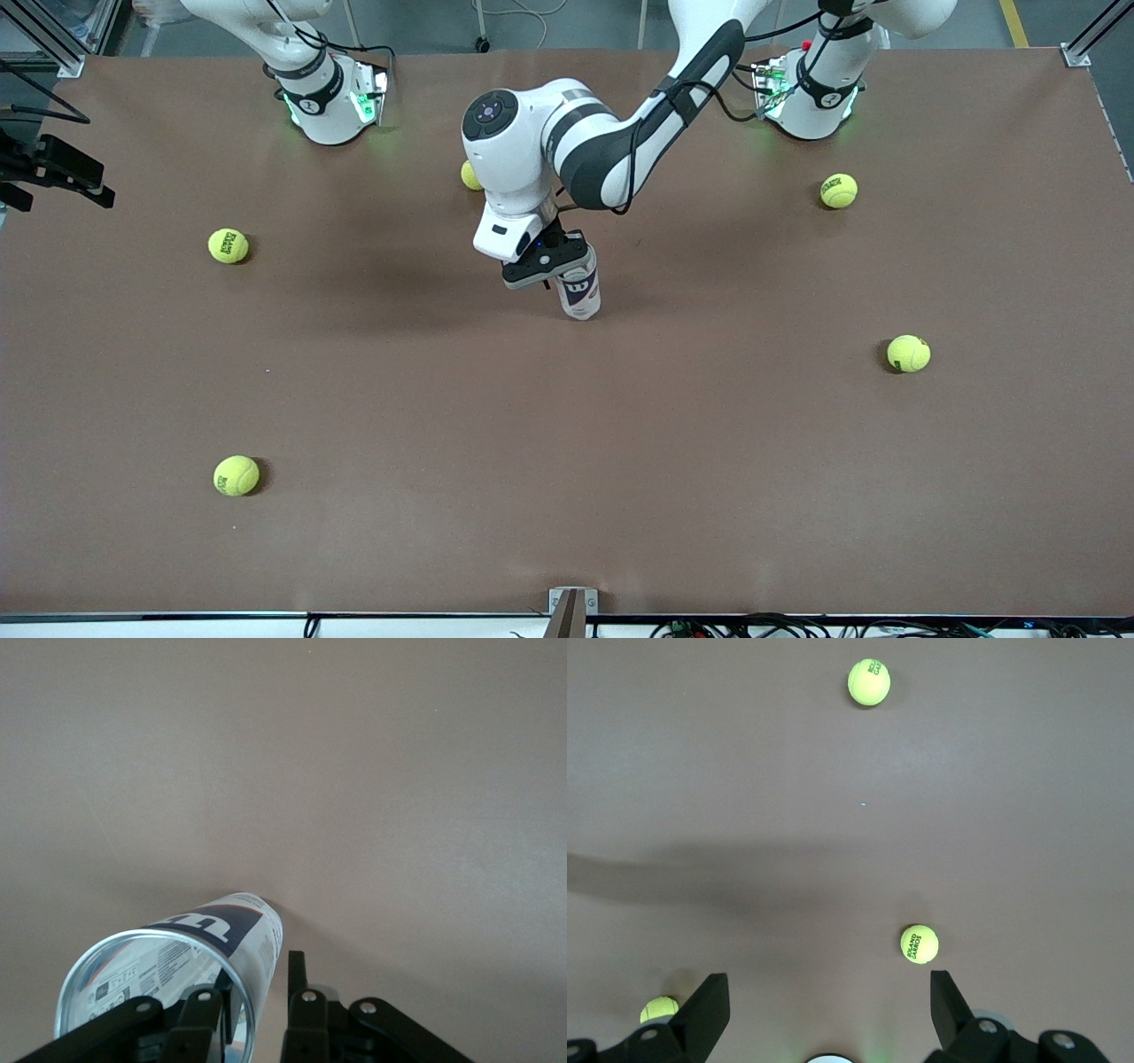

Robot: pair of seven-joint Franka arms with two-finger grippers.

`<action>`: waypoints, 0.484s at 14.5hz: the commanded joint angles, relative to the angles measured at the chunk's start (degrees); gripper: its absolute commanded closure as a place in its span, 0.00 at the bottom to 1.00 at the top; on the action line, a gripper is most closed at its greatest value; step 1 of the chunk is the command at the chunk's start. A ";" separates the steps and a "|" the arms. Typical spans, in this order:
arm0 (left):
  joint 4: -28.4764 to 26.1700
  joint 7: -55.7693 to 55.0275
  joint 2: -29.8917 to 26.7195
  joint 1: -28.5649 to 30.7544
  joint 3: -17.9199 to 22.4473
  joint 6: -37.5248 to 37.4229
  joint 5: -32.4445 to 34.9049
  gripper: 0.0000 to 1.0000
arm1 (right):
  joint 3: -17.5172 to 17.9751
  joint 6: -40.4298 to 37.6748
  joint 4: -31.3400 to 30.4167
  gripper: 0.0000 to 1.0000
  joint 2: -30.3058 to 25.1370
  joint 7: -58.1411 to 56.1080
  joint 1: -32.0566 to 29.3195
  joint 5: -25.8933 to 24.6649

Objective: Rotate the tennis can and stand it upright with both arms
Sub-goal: 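Lower the upright can onto the table and open the left gripper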

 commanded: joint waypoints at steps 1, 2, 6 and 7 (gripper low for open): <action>1.40 -0.70 0.12 -0.26 0.15 -0.03 -0.05 0.44 | 0.54 0.52 -2.41 0.00 -2.27 -1.03 -0.97 -0.06; 1.40 -0.62 -0.23 -0.08 0.15 -0.03 -0.49 0.29 | 0.54 0.61 -2.41 0.00 -2.27 -0.95 -0.97 0.03; 1.31 -0.44 -3.74 0.36 0.06 -0.90 -1.37 0.00 | 0.62 0.70 -2.41 0.00 -2.35 -0.86 -0.89 0.38; 1.31 -0.18 -4.71 0.53 0.32 -0.90 -2.68 0.00 | 0.54 0.61 -2.41 0.00 -2.36 -0.86 -0.89 0.56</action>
